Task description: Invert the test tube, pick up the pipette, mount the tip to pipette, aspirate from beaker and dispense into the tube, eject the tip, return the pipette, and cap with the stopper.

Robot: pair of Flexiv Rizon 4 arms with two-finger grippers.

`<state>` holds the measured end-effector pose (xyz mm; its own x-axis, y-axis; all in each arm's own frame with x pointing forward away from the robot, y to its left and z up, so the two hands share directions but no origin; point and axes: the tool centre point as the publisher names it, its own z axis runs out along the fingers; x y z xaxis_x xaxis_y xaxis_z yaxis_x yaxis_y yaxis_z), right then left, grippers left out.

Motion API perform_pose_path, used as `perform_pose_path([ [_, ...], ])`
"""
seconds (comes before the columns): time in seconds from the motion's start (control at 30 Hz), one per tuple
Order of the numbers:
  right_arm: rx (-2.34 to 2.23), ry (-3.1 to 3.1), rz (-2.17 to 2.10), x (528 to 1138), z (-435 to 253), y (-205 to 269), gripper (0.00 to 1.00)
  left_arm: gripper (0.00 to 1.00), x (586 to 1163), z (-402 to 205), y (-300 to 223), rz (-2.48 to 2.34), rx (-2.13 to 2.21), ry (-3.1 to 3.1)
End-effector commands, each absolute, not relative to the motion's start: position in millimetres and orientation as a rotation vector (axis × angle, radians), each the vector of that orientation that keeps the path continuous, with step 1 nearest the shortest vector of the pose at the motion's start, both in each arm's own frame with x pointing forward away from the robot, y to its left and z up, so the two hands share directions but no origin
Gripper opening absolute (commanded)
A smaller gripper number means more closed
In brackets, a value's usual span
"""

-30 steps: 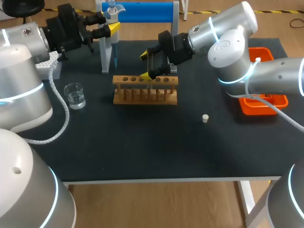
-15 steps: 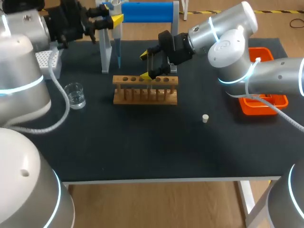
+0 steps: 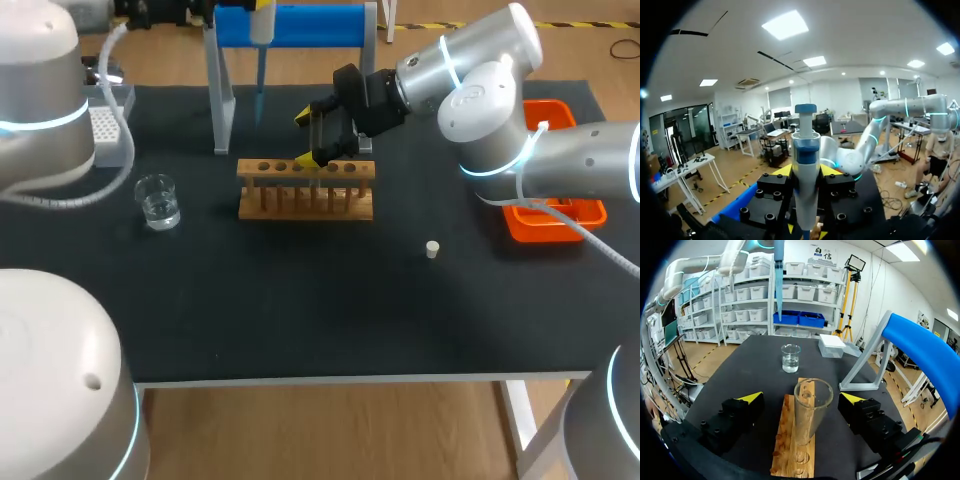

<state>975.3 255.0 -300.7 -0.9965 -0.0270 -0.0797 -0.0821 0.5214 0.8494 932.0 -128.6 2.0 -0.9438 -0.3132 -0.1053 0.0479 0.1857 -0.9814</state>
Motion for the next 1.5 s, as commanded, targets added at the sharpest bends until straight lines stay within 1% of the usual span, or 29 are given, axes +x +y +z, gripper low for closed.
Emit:
perform_pose_path([
  [0.03, -0.099, 2.695, 1.506, 975.8, -300.0, 254.3, 1.0, 0.0, 945.2, 8.9, -143.8, -1.807, -0.248, 2.248],
  [0.6, -0.099, 2.695, 1.506, 975.8, -300.0, 254.3, 1.0, 0.0, 956.9, 11.1, -183.9, -1.883, -0.172, 2.237],
  [1.5, -0.099, 2.695, 1.506, 975.8, -300.0, 254.3, 1.0, 0.0, 957.8, 4.4, -191.3, -1.944, -0.152, 2.147],
])
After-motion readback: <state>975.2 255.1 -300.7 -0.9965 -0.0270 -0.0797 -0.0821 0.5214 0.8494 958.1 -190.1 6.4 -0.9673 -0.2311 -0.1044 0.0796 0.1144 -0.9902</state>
